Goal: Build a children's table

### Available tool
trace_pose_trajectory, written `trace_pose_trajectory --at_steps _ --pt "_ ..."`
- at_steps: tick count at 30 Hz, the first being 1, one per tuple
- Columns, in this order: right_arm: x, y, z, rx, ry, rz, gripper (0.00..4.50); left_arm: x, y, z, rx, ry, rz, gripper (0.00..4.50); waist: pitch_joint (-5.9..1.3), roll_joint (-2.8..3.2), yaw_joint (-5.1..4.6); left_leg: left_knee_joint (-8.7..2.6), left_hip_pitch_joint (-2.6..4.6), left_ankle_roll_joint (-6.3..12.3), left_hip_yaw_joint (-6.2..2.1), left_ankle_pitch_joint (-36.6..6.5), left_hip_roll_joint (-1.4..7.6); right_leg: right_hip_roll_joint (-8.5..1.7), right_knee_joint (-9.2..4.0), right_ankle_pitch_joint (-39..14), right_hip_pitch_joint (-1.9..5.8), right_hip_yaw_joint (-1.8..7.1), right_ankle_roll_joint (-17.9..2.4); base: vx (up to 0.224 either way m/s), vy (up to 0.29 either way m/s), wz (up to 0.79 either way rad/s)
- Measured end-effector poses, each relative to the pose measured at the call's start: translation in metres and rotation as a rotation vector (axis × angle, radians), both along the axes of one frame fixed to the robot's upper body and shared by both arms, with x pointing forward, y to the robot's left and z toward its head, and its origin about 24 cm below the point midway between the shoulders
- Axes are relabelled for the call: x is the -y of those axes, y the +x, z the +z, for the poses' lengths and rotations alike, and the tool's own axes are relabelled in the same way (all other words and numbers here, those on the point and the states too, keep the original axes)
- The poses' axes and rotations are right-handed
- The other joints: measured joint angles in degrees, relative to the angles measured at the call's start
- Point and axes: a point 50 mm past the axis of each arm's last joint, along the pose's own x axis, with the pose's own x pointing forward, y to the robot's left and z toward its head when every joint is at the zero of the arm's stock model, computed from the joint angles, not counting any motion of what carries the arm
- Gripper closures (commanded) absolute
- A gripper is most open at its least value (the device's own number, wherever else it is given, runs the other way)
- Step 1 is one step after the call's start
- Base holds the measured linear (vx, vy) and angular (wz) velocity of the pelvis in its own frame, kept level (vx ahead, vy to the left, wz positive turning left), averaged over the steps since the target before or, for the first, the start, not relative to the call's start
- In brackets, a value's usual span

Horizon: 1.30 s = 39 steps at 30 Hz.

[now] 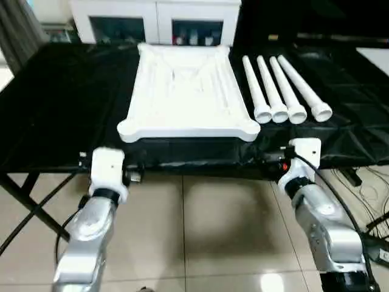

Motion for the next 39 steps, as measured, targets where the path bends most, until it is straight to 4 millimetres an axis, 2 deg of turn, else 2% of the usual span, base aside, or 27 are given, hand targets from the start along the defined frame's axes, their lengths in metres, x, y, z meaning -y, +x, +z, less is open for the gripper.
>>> trace_pose_trajectory --at_steps 5,35,36,37,38,39 --pt "0.000 0.000 -0.007 -0.040 -0.033 -0.007 0.19 -0.001 0.000 0.000 -0.001 0.015 0.009 0.11 0.03 0.04 0.20 0.24 0.12 -0.22 0.01 -0.10 0.03 -0.02 0.03 0.02 0.15 0.03 -0.03 0.000 0.000 0.00" --pt "0.000 0.000 -0.008 -0.041 -0.033 -0.008 0.19 -0.001 0.000 -0.001 -0.002 0.016 0.010 0.11 0.05 0.07 0.41 0.59 0.17 -0.24 0.01 -0.07 0.02 -0.03 0.01 0.63 0.28 0.16 0.05 0.000 0.000 0.00" --pt "-0.004 0.003 -0.007 -0.041 -0.024 0.001 0.19 -0.001 -0.003 -0.001 -0.005 0.018 0.013 0.11 0.16 -0.48 0.02 0.57 0.19 -0.24 0.15 -0.06 0.02 -0.04 0.08 0.64 0.20 0.26 0.06 0.000 0.000 0.00" --pt "-0.006 0.005 -0.004 -0.036 -0.020 0.009 0.19 0.001 -0.004 0.000 -0.003 0.013 0.011 0.11 0.11 -0.48 0.05 0.60 0.17 -0.22 0.07 -0.05 0.03 -0.05 0.20 0.63 0.19 0.20 0.06 0.000 0.000 0.00" --pt "-0.009 0.010 0.002 -0.025 -0.019 0.030 0.19 0.003 -0.006 0.001 -0.003 -0.008 0.007 0.11 0.18 -0.74 -0.08 0.63 0.16 -0.21 0.04 0.01 0.08 0.00 0.18 0.64 0.18 0.17 0.05 0.000 0.000 0.00" --pt "-0.013 0.016 0.011 0.004 -0.041 0.042 0.19 0.005 -0.006 -0.001 -0.008 -0.036 0.000 0.11 0.23 -0.64 -0.24 0.74 0.13 -0.20 0.04 0.02 0.09 0.00 0.19 0.66 0.19 0.17 0.03 0.000 0.000 0.00"
